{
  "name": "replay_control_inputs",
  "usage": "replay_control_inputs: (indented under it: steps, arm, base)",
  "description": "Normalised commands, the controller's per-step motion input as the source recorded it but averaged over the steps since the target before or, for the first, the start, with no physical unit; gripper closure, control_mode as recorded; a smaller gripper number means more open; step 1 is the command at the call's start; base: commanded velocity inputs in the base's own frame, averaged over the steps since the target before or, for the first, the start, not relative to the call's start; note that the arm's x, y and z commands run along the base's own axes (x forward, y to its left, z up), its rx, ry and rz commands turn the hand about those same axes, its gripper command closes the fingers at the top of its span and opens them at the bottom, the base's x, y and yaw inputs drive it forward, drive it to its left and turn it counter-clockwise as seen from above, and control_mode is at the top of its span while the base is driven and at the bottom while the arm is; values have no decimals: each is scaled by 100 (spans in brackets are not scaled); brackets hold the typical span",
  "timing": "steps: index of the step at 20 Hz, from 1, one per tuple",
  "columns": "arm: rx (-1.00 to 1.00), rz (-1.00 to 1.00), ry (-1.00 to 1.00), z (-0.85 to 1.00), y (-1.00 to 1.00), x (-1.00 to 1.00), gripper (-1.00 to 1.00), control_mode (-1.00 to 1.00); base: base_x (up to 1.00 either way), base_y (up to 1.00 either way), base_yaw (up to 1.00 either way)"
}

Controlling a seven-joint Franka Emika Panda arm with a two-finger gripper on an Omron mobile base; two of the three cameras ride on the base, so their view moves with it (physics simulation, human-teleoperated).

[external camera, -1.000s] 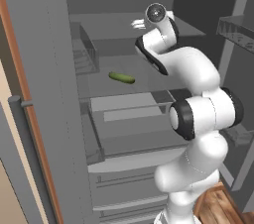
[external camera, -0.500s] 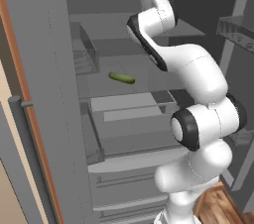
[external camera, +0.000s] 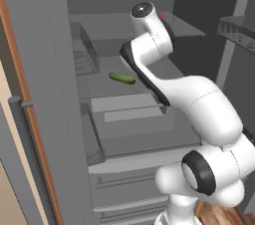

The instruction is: Move the cucumber and peach from the second highest shelf to the top shelf to make space. Then, place the pitcher from the counter on the cleared second highest shelf.

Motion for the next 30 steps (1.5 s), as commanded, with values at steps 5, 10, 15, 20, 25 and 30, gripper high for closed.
replay_control_inputs:
  steps: [5, 10, 15, 20, 25, 30]
  arm:
    - [7, 0, -2, -65, 12, -84, -100, -100]
    - [17, 5, 0, -14, 1, 4, -100, -100]
    - [17, 8, 8, -2, 0, 44, -100, -100]
    - [3, 9, 5, -34, 1, 45, -100, -100]
    - [0, 11, 0, -51, 13, 40, -100, -100]
    - [0, 12, -1, -37, 18, 36, -100, -100]
  base:
    - [0, 0, 0]
    - [0, 0, 0]
    - [0, 0, 0]
    - [0, 0, 0]
    - [0, 0, 0]
    - [0, 0, 0]
